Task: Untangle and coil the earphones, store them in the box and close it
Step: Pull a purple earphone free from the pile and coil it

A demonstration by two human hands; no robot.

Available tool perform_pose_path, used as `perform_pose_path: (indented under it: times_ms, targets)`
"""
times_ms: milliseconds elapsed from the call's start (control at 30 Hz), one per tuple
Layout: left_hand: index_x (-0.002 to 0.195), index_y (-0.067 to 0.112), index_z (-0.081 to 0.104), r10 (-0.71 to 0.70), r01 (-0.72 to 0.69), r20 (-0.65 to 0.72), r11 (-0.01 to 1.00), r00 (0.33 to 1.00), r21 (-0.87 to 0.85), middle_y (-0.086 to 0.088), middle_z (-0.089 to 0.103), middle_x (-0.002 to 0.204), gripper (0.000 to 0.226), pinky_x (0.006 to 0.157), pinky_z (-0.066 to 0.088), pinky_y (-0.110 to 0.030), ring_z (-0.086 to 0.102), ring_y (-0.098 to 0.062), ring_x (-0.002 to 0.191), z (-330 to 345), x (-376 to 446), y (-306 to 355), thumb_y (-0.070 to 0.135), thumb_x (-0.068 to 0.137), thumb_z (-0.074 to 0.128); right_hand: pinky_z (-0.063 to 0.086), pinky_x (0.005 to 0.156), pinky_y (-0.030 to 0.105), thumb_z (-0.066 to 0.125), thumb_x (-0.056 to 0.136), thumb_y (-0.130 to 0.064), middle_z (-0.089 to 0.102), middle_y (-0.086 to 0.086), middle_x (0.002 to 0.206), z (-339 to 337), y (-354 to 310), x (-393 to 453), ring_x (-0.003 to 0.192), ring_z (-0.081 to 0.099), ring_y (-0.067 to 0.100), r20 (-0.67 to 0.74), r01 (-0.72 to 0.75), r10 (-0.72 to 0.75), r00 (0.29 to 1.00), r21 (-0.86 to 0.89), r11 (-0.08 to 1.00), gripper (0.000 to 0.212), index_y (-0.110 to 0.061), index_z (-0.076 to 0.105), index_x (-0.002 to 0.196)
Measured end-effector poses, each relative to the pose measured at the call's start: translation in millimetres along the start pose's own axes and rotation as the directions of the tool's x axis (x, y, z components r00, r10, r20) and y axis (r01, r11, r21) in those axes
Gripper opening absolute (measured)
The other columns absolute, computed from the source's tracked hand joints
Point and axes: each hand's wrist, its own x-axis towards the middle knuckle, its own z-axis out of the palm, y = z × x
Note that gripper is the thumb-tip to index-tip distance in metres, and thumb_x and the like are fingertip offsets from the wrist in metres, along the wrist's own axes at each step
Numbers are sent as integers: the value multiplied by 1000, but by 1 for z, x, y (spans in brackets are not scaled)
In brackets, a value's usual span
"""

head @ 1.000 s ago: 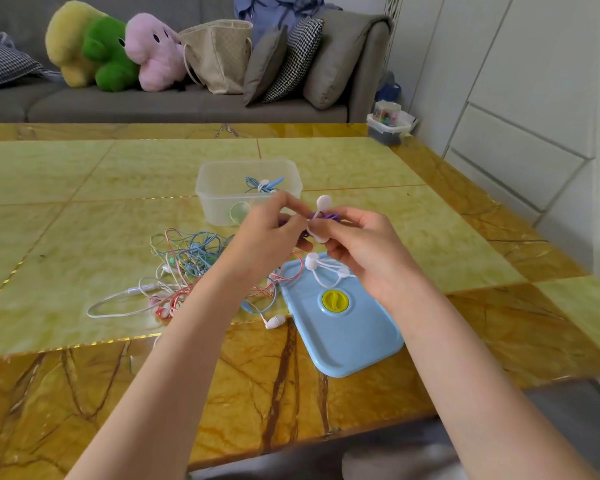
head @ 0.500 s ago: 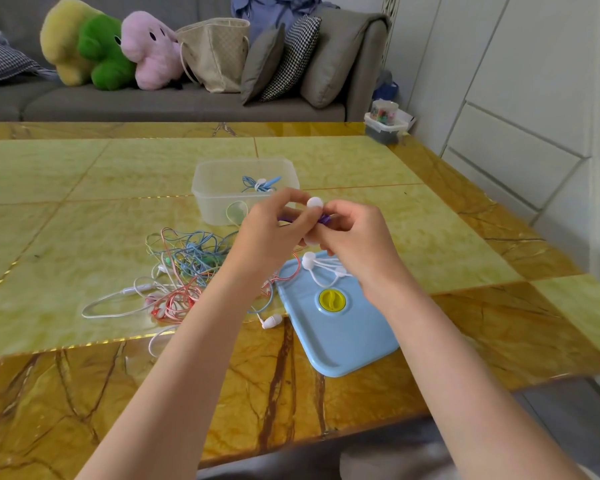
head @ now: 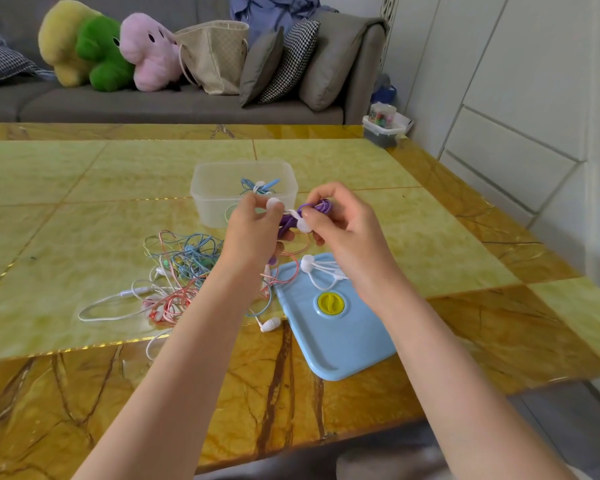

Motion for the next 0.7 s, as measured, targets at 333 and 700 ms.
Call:
perform_pose_path:
  times_ms: [333,700]
  targets:
    - [77,12,52,-128,249,299,876,946,-412,-1,46,53,22,39,33,-17,37,-8,35,-3,-4,0,19,97,46,47,68,33,66,79,2,62,9,71,-6,4,6,66,53,14,-19,42,-48,999,-212,976,19,-13,68,90]
    - [76,14,55,-180,407,561,860,808,-309,5,46,52,20,42,26,-14,38,-2,36,-18,-6,4,17,93,43,54,75,27,68,79,-3,66,-1,82,-12,3,3,76,64,12,12,235,-239,971,-249,940,12,-8,67,90]
